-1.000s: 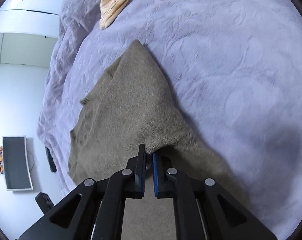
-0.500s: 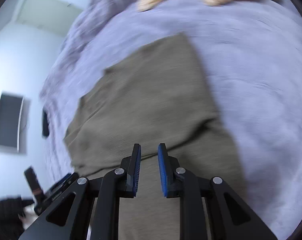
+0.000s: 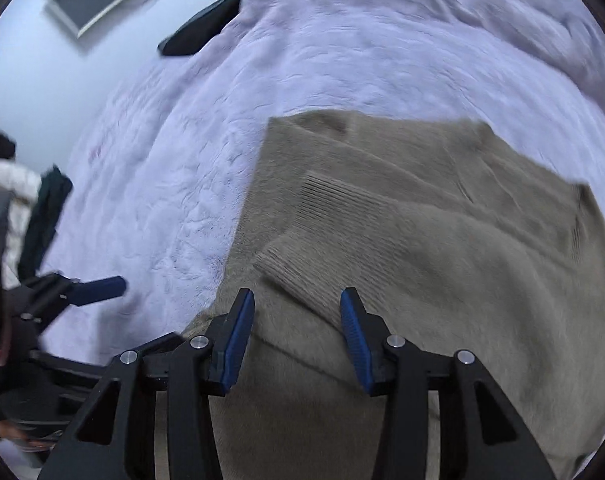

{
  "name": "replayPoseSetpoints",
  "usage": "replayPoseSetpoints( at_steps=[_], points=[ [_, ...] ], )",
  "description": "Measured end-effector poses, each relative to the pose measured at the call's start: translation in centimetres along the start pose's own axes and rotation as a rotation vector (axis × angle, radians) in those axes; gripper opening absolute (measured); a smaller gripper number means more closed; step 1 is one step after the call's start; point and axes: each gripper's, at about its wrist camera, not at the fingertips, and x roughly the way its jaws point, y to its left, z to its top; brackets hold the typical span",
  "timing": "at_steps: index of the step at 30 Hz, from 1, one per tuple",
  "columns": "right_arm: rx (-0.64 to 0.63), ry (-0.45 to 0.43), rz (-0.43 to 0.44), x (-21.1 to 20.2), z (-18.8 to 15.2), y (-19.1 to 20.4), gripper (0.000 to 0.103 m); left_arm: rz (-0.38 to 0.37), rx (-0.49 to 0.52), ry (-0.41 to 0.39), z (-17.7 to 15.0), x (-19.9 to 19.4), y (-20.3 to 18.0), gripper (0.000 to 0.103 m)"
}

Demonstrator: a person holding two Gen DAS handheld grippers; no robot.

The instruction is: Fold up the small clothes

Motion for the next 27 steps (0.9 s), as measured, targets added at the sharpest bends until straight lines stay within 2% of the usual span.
replayPoseSetpoints(
  at_steps=[2,4,5,10,12,14,16,17,18,20,27],
  points=[
    [-0.049,0.006,-0.066,0.9,0.8,0.9,0.045,0.002,-0.005,-0.004,-0.4,-0.2,0.8,0.082],
    [-0.078,0.032,-0.085,2.0,1.2,1.3,0.007,0.003,-0.003,-0.008,-0.7,-0.3,1.2,0.082],
    [-0.076,0.05,-0.087,2.4,1.2,1.4,0.007,0.006,-0.005,-0.011,-1.7,-0.9,2.8,0.082],
    [-0.058,0.088,-0.043,2.7,0.6,1.4,0.008,-0.017,-0.015,0.003,-2.2,-0.6,3.4,0.082],
    [-0.04,0.084,-0.028,2.3,0.7,1.2,0.013,-0.01,-0.001,0.017,-2.6,-0.6,3.1,0.082],
    [-0.001,0.08,-0.012,1.4,0.6,0.8,0.023,-0.013,0.014,0.01,-2.9,-1.1,2.5,0.082],
    [0.058,0.061,0.016,-0.3,-0.1,0.0,0.043,-0.022,0.025,0.002,-3.0,-1.6,1.8,0.082],
    [0.092,0.05,0.03,-1.4,-0.7,-0.6,0.047,-0.029,0.029,0.0,-3.0,-1.9,1.3,0.082],
    [0.118,0.046,0.038,-2.1,-1.2,-1.0,0.052,-0.034,0.033,-0.001,-3.1,-2.2,0.9,0.089],
    [0.195,0.047,0.047,-4.1,-3.0,-2.6,0.054,-0.034,0.043,-0.003,-2.9,-2.4,0.2,0.103],
    [0.413,0.078,0.025,-9.3,-10.5,-7.3,0.068,-0.054,0.097,0.009,-3.9,-4.5,-3.7,0.103]
  ],
)
